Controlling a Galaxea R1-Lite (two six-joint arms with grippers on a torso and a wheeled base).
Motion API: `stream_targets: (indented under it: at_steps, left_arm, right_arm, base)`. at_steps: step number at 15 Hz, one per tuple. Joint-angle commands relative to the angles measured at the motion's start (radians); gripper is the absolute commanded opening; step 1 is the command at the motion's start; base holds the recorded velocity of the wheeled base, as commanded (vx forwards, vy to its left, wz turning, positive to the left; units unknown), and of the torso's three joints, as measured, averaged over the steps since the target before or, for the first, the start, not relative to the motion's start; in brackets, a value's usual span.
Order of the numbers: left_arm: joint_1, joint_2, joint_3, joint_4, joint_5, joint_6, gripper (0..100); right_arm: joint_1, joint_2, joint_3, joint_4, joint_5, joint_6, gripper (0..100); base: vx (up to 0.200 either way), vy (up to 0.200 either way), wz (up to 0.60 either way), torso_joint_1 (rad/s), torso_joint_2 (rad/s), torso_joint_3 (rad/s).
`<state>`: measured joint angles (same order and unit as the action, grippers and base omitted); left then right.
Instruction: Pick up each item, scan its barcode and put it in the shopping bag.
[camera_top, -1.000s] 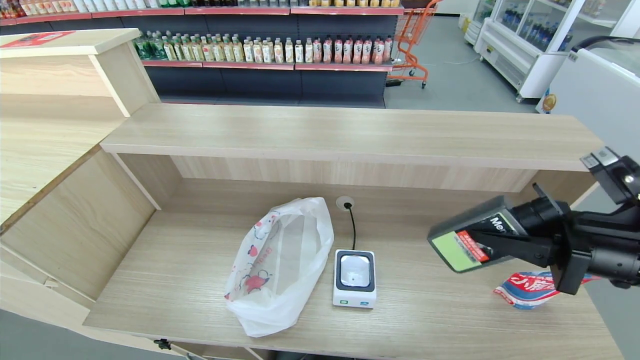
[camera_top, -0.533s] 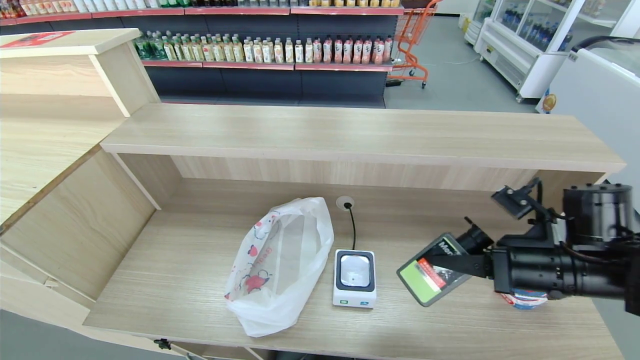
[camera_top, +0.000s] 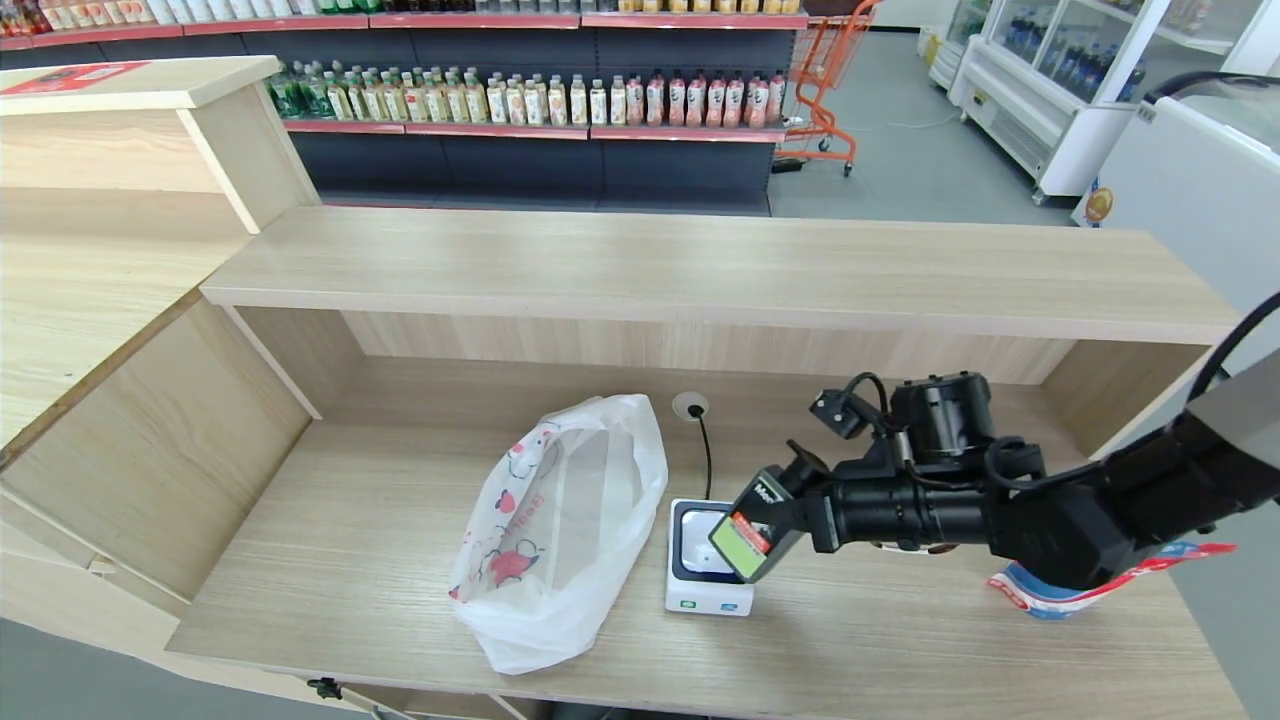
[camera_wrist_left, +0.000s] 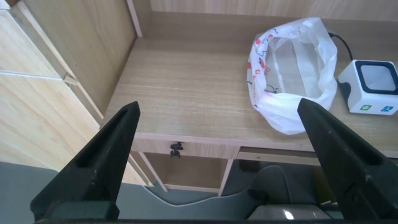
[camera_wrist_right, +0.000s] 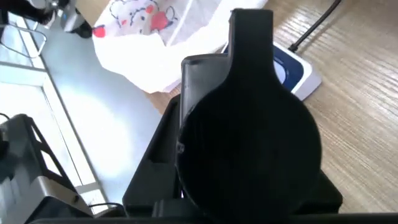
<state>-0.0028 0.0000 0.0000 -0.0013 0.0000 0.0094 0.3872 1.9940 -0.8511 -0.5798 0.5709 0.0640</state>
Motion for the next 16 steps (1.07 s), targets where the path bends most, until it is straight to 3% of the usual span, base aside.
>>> stream_targets:
  at_steps: [1, 9, 16]
  left_arm:
    - [0.0, 0.002, 0.0, 0.0, 0.0, 0.0, 100]
    - [0.0, 0.002, 0.0, 0.0, 0.0, 0.0, 100]
    - [0.0, 0.002, 0.0, 0.0, 0.0, 0.0, 100]
  right_arm:
    - [0.019, 0.1, -0.052, -0.002, -0.003, -0.006, 0]
    - [0.076, 0.195, -0.138, -0.02, -0.035, -0.009, 0]
    - [0.065, 0.141, -0.155, -0.077, -0.08, -0.01, 0]
  base:
    - [0.0, 0.0, 0.0, 0.0, 0.0, 0.0]
    - [0.0, 0.0, 0.0, 0.0, 0.0, 0.0]
    - [0.0, 0.0, 0.0, 0.0, 0.0, 0.0]
